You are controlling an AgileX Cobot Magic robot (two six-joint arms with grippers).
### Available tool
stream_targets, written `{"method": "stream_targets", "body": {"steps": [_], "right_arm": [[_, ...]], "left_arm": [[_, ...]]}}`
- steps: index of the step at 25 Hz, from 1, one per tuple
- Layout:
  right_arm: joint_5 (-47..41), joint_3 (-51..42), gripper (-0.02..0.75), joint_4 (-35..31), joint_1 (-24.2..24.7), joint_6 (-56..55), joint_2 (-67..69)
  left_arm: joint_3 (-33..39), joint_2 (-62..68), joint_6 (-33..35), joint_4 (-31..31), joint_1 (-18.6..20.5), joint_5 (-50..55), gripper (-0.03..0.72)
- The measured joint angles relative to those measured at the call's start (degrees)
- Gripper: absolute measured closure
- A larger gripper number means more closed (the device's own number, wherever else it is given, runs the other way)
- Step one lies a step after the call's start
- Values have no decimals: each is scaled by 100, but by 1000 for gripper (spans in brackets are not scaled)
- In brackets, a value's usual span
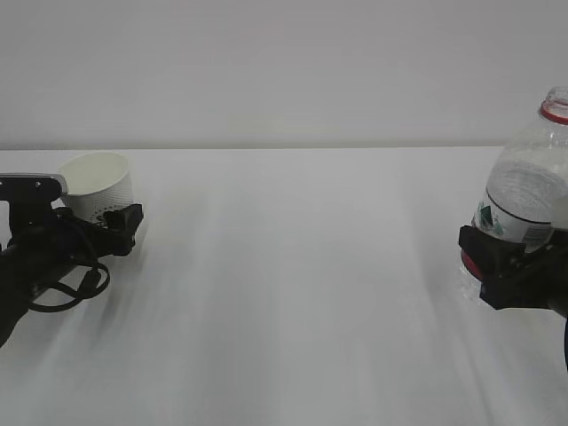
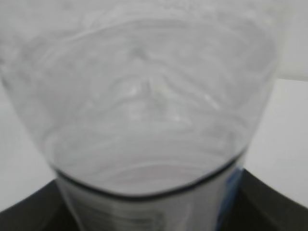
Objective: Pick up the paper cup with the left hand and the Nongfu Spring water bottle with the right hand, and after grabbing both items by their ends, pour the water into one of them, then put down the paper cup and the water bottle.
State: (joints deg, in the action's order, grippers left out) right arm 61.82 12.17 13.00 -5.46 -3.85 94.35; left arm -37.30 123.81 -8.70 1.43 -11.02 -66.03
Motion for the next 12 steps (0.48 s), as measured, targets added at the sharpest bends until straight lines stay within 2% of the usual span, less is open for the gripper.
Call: {"method": "stream_targets", "body": {"steps": [12], "right_arm": [[0,0,234,0,0,0,0]], "left_arm": [[0,0,-45,6,0,0,4]]}}
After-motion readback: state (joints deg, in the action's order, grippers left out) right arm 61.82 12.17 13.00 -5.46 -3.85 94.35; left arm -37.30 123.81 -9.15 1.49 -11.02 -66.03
